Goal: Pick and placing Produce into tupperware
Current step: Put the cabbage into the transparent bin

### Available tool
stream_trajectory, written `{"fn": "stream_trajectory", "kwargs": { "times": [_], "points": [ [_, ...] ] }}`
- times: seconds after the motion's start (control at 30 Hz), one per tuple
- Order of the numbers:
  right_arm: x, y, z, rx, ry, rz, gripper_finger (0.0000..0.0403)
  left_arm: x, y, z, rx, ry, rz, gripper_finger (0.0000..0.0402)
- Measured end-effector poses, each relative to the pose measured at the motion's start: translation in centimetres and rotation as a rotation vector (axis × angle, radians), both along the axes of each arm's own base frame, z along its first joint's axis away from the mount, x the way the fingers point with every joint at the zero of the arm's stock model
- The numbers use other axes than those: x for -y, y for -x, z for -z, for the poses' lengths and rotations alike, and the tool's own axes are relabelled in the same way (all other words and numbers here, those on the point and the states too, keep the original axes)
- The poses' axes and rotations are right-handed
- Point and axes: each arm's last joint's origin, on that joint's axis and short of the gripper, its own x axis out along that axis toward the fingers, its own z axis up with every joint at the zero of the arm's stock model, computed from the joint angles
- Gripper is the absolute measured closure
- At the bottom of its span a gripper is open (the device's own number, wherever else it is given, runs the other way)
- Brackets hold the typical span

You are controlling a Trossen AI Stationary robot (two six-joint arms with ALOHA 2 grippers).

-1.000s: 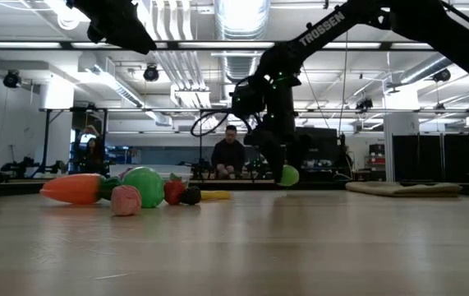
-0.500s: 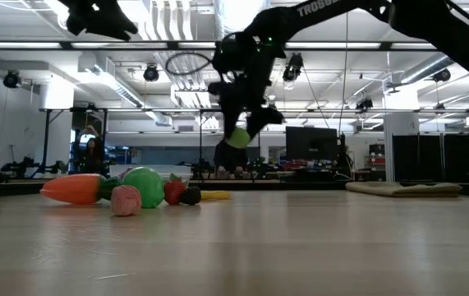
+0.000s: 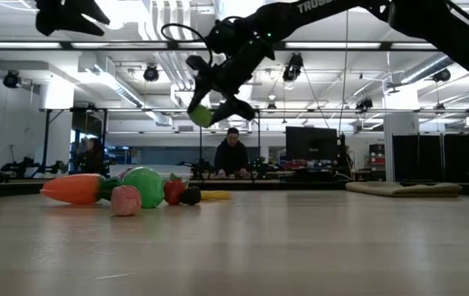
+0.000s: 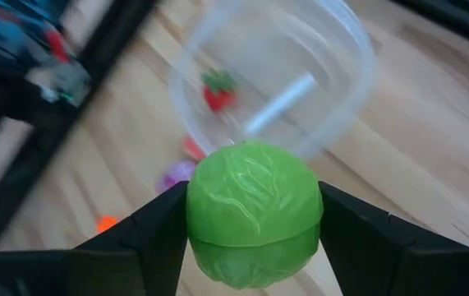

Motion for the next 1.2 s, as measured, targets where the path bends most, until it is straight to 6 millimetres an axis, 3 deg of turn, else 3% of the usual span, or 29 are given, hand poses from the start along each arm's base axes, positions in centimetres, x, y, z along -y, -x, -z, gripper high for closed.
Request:
{"fn": "stream_trajectory", "kwargs": {
  "times": [0.2, 0.43, 0.57, 0.7, 0.87, 1.07, 1.2],
  "points": [
    [0.2, -0.7, 0.3, 0.055, -0.014, 0.023, 0.0169, 0.1, 1.1, 0.3, 0.074, 0.047, -0.013, 0.0211],
    [-0.2, -1.0, 1.0, 0.048, -0.052, 0.011, 0.0170, 0.0, -1.9, 5.2, -0.053, 0.130, 0.050, 0.0211],
    [-0.3, -1.1, 0.9, 0.067, -0.068, -0.004, 0.0170, -0.3, -2.9, 7.2, -0.159, 0.072, 0.005, 0.0211],
    [-0.3, -1.3, 1.1, 0.075, -0.081, -0.012, 0.0170, -0.4, -3.2, 7.9, -0.195, 0.043, -0.039, 0.0211],
    [-0.2, -1.8, 0.9, 0.135, -0.082, -0.022, 0.0170, -0.4, -3.6, 8.4, -0.214, -0.032, 0.029, 0.0211],
    [-0.1, -2.1, 0.4, 0.198, -0.133, -0.039, 0.0170, -0.7, -6.2, 8.3, -0.164, -0.217, 0.094, 0.0210],
    [-0.1, -2.0, 0.4, 0.195, -0.137, -0.042, 0.0170, -0.8, -7.4, 8.5, -0.176, -0.236, 0.081, 0.0205]
  ]
}}
